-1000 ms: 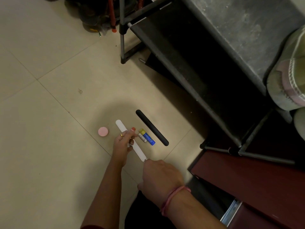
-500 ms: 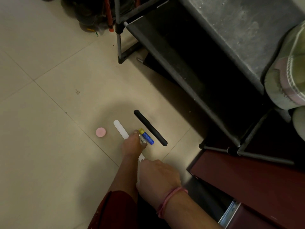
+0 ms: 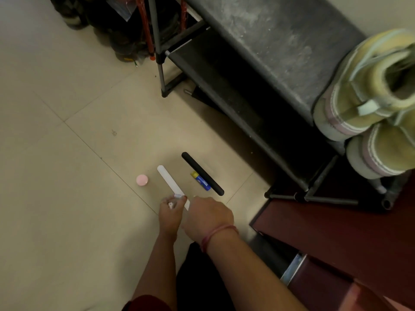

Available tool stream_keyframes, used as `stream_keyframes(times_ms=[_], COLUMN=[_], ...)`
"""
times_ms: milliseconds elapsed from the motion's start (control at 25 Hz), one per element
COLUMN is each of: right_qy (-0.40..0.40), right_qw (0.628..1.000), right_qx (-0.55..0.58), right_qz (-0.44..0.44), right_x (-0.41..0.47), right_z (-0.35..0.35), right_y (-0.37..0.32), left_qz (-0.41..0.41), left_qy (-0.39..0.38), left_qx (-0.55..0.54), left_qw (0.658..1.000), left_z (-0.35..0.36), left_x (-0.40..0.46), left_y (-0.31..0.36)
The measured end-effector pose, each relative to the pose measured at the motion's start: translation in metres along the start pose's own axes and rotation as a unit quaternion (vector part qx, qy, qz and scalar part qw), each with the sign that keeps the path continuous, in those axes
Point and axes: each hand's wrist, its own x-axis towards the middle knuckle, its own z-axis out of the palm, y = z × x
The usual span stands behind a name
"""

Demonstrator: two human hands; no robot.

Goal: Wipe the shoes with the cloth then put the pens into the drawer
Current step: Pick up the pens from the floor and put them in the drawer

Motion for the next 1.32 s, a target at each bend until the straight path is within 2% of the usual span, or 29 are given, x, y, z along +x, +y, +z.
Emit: stream_keyframes(times_ms=[80, 160, 200, 240, 280, 400, 440, 520, 720, 800, 880, 1120, 1200, 1320], right_qy=[0.056, 0.094, 0.097, 0.087, 0.075, 0.029, 0.020, 0.015, 0.016, 0.025, 0.035, 0.103, 0.131, 0.180], right_qw=[0.997, 0.987, 0.971, 0.940, 0.889, 0.690, 0.642, 0.591, 0.546, 0.517, 0.502, 0.508, 0.504, 0.531], right_qx=[0.050, 0.131, 0.217, 0.329, 0.449, 0.721, 0.764, 0.806, 0.838, 0.854, 0.862, 0.852, 0.852, 0.827], right_qz=[0.000, 0.012, 0.016, 0.026, 0.039, 0.063, 0.059, 0.033, -0.018, -0.043, -0.061, -0.068, -0.042, 0.033], right_x=[-0.011, -0.023, -0.031, -0.040, -0.052, -0.102, -0.122, -0.161, -0.248, -0.277, -0.302, -0.362, -0.370, -0.364], right_z=[-0.010, -0.017, -0.018, -0.020, -0.023, -0.032, -0.033, -0.029, -0.011, -0.001, 0.009, 0.056, 0.078, 0.110], right_y=[0.007, 0.015, 0.022, 0.026, 0.029, 0.045, 0.053, 0.069, 0.117, 0.137, 0.155, 0.217, 0.243, 0.278], left_qz=[-0.009, -0.018, -0.025, -0.033, -0.034, -0.003, 0.000, 0.008, 0.011, -0.004, -0.012, -0.087, -0.107, -0.123], left_qy=[0.021, -0.031, -0.055, -0.079, -0.096, -0.181, -0.200, -0.223, -0.286, -0.310, -0.331, -0.366, -0.374, -0.375], left_qx=[-0.047, -0.085, -0.120, -0.159, -0.192, -0.257, -0.254, -0.228, -0.209, -0.223, -0.192, -0.085, -0.060, 0.000], left_qw=[0.999, 0.996, 0.991, 0.984, 0.976, 0.949, 0.946, 0.948, 0.935, 0.924, 0.924, 0.922, 0.919, 0.919], left_z=[-0.001, 0.000, -0.001, -0.001, -0.002, -0.003, -0.004, -0.004, 0.009, 0.017, 0.026, 0.062, 0.074, 0.085], left_x=[-0.044, -0.086, -0.106, -0.121, -0.136, -0.188, -0.205, -0.236, -0.323, -0.359, -0.389, -0.469, -0.486, -0.490], left_y=[0.008, 0.016, 0.026, 0.038, 0.052, 0.096, 0.110, 0.132, 0.165, 0.165, 0.159, 0.117, 0.095, 0.062])
